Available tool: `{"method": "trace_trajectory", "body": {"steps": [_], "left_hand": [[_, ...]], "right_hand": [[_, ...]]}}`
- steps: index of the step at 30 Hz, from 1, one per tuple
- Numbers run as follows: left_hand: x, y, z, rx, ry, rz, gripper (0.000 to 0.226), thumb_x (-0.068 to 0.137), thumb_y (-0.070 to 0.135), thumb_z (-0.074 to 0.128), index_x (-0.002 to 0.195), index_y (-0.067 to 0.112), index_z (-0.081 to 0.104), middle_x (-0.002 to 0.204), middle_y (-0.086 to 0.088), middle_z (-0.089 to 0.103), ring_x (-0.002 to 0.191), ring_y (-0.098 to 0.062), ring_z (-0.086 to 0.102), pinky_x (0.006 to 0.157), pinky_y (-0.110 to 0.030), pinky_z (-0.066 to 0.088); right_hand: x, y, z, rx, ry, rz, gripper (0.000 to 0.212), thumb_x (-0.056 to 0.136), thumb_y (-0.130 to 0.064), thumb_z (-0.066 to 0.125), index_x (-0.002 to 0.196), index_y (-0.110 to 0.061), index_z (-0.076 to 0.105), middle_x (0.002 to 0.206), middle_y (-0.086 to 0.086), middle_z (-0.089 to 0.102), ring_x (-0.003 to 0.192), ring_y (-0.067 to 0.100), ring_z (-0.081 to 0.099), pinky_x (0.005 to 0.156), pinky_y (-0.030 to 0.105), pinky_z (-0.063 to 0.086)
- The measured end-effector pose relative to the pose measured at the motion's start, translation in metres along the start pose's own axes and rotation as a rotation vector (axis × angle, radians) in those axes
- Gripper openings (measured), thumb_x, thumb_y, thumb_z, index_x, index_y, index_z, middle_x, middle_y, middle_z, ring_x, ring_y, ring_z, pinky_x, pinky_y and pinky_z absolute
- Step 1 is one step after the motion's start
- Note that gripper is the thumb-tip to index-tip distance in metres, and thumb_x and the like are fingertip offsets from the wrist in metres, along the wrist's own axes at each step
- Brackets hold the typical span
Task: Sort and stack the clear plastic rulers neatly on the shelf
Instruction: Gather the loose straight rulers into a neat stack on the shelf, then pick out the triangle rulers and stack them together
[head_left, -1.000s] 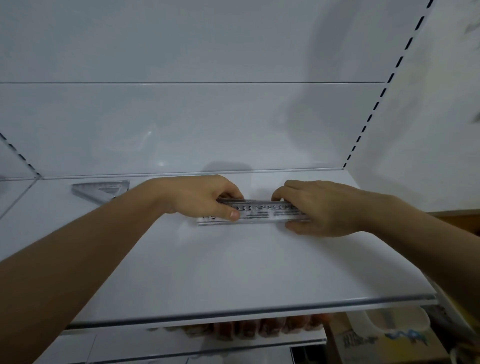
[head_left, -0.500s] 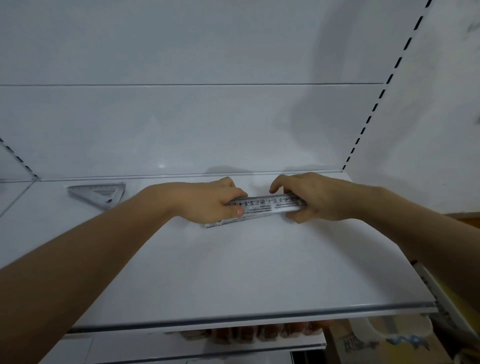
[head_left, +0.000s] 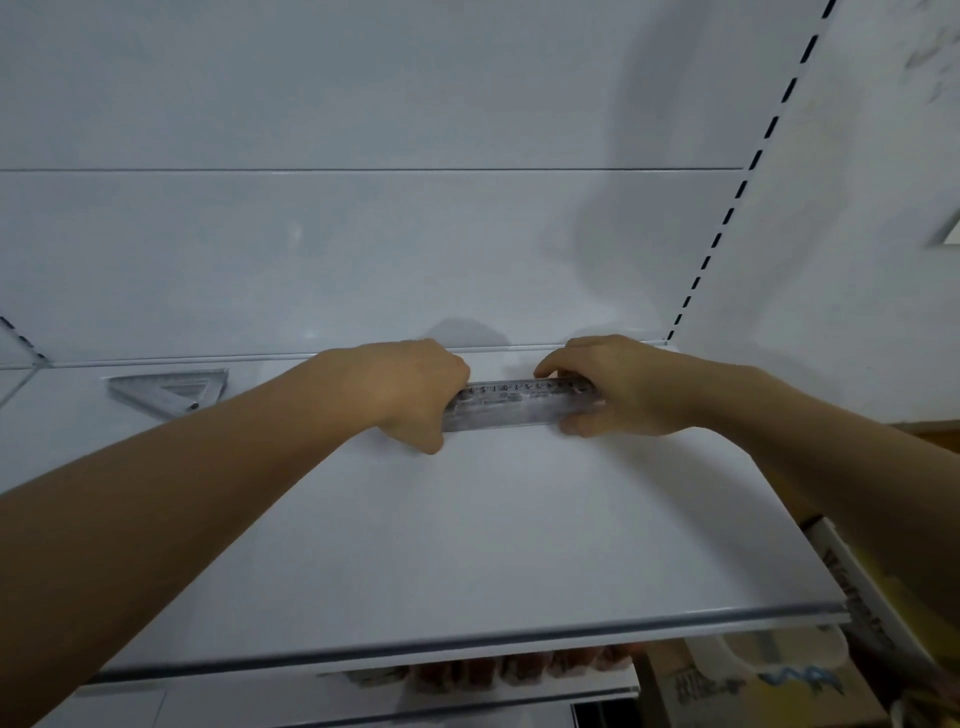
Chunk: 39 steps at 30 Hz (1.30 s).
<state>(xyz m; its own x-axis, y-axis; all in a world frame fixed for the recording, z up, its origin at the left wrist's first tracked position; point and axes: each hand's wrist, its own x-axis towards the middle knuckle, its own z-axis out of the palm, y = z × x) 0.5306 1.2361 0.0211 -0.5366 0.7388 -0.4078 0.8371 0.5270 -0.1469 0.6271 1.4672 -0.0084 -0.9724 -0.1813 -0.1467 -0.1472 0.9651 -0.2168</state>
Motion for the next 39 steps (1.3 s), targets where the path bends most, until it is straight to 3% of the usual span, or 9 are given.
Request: {"method": "trace_trajectory", "body": {"steps": [4, 6, 10, 12, 15, 21, 30, 36, 39], "left_hand": [[-0.004, 0.004, 0.000, 0.021, 0.002, -0.150, 0.026, 0.084, 0.035, 0.066, 0.103, 0.020, 0.055, 0.087, 0.001, 0.053, 0.063, -0.015, 0.056, 0.049, -0.025, 0.039], [-0.005, 0.004, 0.000, -0.014, -0.016, -0.198, 0.025, 0.085, 0.034, 0.065, 0.103, 0.020, 0.057, 0.087, 0.001, 0.056, 0.055, -0.017, 0.066, 0.045, -0.021, 0.042], [0.000, -0.002, 0.000, -0.204, -0.052, -0.184, 0.034, 0.081, 0.027, 0.076, 0.108, 0.016, 0.060, 0.092, -0.004, 0.063, 0.053, -0.020, 0.072, 0.052, -0.029, 0.059], [0.001, -0.005, -0.001, -0.283, -0.031, -0.184, 0.037, 0.078, 0.024, 0.081, 0.108, 0.014, 0.062, 0.092, -0.006, 0.066, 0.054, -0.020, 0.072, 0.053, -0.029, 0.060], [0.004, -0.008, 0.000, -0.340, 0.008, -0.172, 0.031, 0.075, 0.020, 0.084, 0.100, 0.014, 0.066, 0.083, -0.006, 0.072, 0.054, -0.017, 0.072, 0.049, -0.025, 0.057], [0.008, -0.011, -0.001, -0.416, -0.007, -0.171, 0.025, 0.072, 0.012, 0.085, 0.090, 0.007, 0.069, 0.075, -0.012, 0.075, 0.057, -0.020, 0.074, 0.056, -0.027, 0.060], [0.003, -0.021, -0.001, -0.387, -0.006, -0.092, 0.021, 0.068, 0.014, 0.084, 0.078, 0.015, 0.066, 0.056, 0.003, 0.070, 0.052, -0.011, 0.070, 0.049, -0.021, 0.049], [0.003, -0.016, 0.001, -0.291, 0.022, -0.106, 0.020, 0.065, 0.017, 0.082, 0.078, 0.017, 0.068, 0.052, 0.004, 0.067, 0.044, -0.005, 0.064, 0.039, -0.013, 0.038], [0.003, -0.015, 0.002, -0.256, 0.037, -0.101, 0.017, 0.063, 0.015, 0.080, 0.075, 0.016, 0.067, 0.050, 0.003, 0.065, 0.040, -0.004, 0.059, 0.038, -0.014, 0.036]], "right_hand": [[-0.013, 0.005, -0.014, -0.058, -0.124, 0.112, 0.057, 0.080, -0.048, 0.076, 0.130, -0.039, 0.051, 0.111, -0.010, 0.053, 0.103, 0.013, 0.049, 0.093, 0.038, 0.048], [-0.016, 0.006, -0.018, -0.103, -0.169, 0.186, 0.059, 0.080, -0.053, 0.076, 0.130, -0.038, 0.050, 0.113, -0.008, 0.052, 0.103, 0.014, 0.049, 0.093, 0.040, 0.049], [-0.012, 0.002, -0.024, -0.023, -0.207, 0.223, 0.050, 0.077, -0.045, 0.082, 0.118, -0.031, 0.056, 0.103, 0.001, 0.065, 0.068, 0.016, 0.071, 0.068, 0.036, 0.060], [-0.009, 0.000, -0.025, -0.004, -0.205, 0.222, 0.044, 0.075, -0.038, 0.083, 0.110, -0.028, 0.059, 0.088, 0.003, 0.073, 0.055, 0.012, 0.070, 0.066, 0.035, 0.060], [-0.006, -0.005, -0.024, -0.008, -0.180, 0.243, 0.027, 0.073, -0.030, 0.082, 0.089, -0.027, 0.061, 0.064, -0.001, 0.073, 0.054, 0.012, 0.070, 0.063, 0.034, 0.061], [0.000, -0.012, -0.029, -0.094, -0.195, 0.246, 0.016, 0.073, -0.024, 0.079, 0.073, -0.011, 0.068, 0.057, -0.004, 0.071, 0.052, 0.007, 0.069, 0.045, 0.017, 0.046], [-0.005, -0.010, -0.024, -0.162, -0.120, 0.211, 0.022, 0.076, -0.034, 0.080, 0.079, -0.018, 0.064, 0.069, -0.001, 0.069, 0.069, 0.013, 0.061, 0.062, 0.033, 0.054], [-0.006, -0.008, -0.026, -0.177, -0.128, 0.213, 0.040, 0.075, -0.044, 0.082, 0.102, -0.017, 0.069, 0.088, 0.003, 0.065, 0.088, 0.022, 0.061, 0.071, 0.035, 0.055], [-0.001, -0.008, -0.027, -0.168, -0.141, 0.212, 0.026, 0.072, -0.037, 0.083, 0.082, -0.020, 0.066, 0.077, 0.000, 0.062, 0.076, 0.019, 0.059, 0.064, 0.032, 0.052]]}}
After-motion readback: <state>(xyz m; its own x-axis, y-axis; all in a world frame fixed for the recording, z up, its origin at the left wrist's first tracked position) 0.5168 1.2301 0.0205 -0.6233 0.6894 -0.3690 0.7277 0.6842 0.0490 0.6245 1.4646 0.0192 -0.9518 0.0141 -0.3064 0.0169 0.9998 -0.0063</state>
